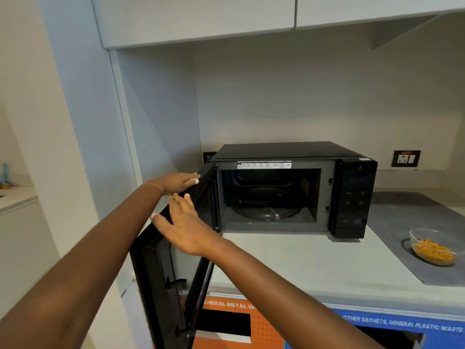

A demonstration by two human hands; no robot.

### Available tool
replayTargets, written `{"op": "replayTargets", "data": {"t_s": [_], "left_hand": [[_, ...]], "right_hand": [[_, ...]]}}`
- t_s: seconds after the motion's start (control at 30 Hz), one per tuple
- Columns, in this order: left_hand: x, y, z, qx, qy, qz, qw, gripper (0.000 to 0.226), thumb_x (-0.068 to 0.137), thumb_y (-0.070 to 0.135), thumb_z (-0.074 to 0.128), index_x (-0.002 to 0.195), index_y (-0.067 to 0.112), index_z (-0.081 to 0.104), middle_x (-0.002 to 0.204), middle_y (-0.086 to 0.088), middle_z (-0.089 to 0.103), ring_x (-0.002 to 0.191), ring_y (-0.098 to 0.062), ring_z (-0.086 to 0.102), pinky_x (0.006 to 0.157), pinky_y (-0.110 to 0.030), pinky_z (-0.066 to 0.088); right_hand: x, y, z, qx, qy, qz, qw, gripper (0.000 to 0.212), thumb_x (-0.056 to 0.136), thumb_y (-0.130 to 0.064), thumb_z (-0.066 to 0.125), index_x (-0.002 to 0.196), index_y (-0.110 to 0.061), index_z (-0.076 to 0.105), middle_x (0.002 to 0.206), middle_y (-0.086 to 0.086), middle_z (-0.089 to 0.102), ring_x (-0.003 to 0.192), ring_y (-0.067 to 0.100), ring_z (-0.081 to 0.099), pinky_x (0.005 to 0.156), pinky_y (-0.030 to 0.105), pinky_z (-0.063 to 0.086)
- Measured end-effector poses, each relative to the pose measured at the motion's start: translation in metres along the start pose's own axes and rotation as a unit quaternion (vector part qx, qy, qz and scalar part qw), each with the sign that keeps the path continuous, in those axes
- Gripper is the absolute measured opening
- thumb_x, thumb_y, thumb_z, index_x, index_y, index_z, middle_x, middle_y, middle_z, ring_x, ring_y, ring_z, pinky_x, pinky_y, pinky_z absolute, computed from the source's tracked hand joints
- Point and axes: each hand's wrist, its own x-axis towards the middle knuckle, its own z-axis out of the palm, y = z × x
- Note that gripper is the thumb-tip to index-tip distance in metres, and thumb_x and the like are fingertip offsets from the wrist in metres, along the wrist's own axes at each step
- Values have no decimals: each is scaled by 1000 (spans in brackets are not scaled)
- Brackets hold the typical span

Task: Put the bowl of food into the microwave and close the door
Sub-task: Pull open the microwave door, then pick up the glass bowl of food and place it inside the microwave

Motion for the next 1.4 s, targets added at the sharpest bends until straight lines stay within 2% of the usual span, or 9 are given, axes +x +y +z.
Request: {"op": "replayTargets", "data": {"t_s": [0.33, 0.47, 0.57, 0.63, 0.7, 0.8, 0.87, 1.03, 1.4], "left_hand": [[1, 16, -17, 149, -68, -64, 984, 47, 101, 25, 20, 148, 16, 15, 157, -10, 20, 145, -27, 19, 119, -39, 14], [4, 28, -19, 177, -75, -87, 977, 46, 101, 22, 23, 144, 8, 28, 153, -12, 30, 140, -28, 30, 116, -39, 23], [10, 37, -20, 200, -53, -121, 971, 49, 99, 32, 28, 138, 4, 39, 148, -15, 39, 135, -30, 38, 114, -40, 30], [17, 51, -13, 149, 16, -122, 981, 52, 99, 34, 30, 137, 0, 39, 149, -18, 36, 138, -31, 34, 115, -41, 27], [23, 72, 1, 80, 109, -83, 987, 52, 98, 33, 31, 139, 2, 35, 152, -19, 31, 143, -30, 24, 116, -45, 22], [27, 110, 31, -38, 213, -8, 976, 49, 98, 29, 33, 138, 2, 36, 149, -20, 33, 143, -30, 22, 115, -45, 21], [36, 135, 55, -156, 238, 12, 959, 47, 98, 28, 33, 138, 3, 36, 148, -21, 35, 140, -34, 28, 114, -44, 24], [57, 195, 112, -342, 202, 30, 917, 49, 99, 30, 30, 141, 5, 34, 149, -19, 36, 139, -32, 33, 112, -39, 29], [122, 340, 228, -511, 57, 34, 857, 42, 100, 27, 29, 123, 0, 52, 131, -20, 55, 122, -31, 51, 101, -32, 39]], "right_hand": [[7, 9, 7, -11, 21, -44, 999, 65, 94, -45, 29, 144, -8, 12, 158, 6, 0, 142, 14, -17, 117, 42, 7], [-1, 25, -1, -3, 25, -46, 999, 65, 93, -49, 29, 146, -18, 8, 158, 2, -8, 142, 14, -17, 117, 43, 5], [-10, 46, -9, -35, 52, -25, 998, 67, 92, -50, 32, 146, -20, 6, 158, 0, -9, 142, 13, -16, 117, 42, 4], [-17, 64, -18, -53, 78, 1, 996, 68, 92, -49, 34, 146, -17, 7, 158, 1, -6, 143, 13, -14, 118, 41, 4], [-25, 87, -31, -59, 98, 40, 993, 69, 92, -49, 34, 146, -16, 7, 158, 3, -5, 143, 15, -14, 119, 43, 4], [-39, 123, -54, -71, 129, 98, 984, 70, 92, -49, 34, 146, -14, 8, 158, 6, -4, 144, 18, -12, 118, 42, 3], [-52, 149, -72, -75, 156, 136, 975, 69, 92, -48, 34, 146, -13, 9, 158, 7, -3, 144, 19, -11, 117, 42, 3], [-86, 216, -125, -68, 225, 209, 949, 67, 93, -47, 34, 146, -13, 11, 158, 9, 2, 145, 21, -7, 117, 42, 5], [-169, 366, -241, -10, 389, 295, 873, 56, 95, -35, 35, 141, -4, 24, 153, 17, 23, 142, 29, 19, 117, 42, 14]]}}
